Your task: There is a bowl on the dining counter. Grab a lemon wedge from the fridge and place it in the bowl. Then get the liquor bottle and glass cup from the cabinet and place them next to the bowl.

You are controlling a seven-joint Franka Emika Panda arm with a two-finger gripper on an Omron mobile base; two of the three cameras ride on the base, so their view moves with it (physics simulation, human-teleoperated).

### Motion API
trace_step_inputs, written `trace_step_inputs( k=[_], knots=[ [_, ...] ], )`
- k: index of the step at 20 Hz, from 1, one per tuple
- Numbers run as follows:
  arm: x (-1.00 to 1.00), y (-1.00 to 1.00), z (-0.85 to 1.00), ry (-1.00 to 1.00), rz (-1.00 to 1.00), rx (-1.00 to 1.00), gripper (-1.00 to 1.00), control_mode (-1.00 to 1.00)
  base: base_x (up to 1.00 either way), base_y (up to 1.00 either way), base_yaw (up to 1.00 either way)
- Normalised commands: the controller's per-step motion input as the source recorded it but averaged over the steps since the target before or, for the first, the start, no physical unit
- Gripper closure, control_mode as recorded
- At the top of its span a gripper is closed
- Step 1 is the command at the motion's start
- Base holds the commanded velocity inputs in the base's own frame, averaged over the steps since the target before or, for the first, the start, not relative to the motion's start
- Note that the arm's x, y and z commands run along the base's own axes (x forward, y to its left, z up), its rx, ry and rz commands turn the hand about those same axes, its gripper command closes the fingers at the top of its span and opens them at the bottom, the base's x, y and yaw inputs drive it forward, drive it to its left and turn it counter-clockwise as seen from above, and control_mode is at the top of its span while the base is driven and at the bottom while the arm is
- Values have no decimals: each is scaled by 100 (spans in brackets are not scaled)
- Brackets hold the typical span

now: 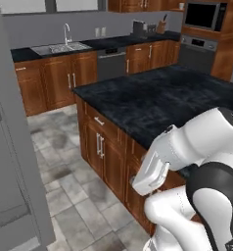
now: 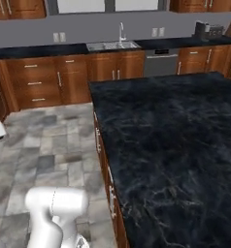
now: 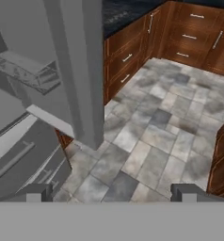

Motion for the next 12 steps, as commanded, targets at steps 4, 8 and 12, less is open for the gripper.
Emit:
trace_step_inputs(
  k=[4, 8, 12],
  knots=[
    [0, 0, 0, 0, 0, 0, -100, 100, 84, 64, -33],
    [0, 0, 0, 0, 0, 0, -100, 100, 95, 35, 5],
    [0, 0, 0, 0, 0, 0, -100, 100, 85, 23, 24]
  ],
)
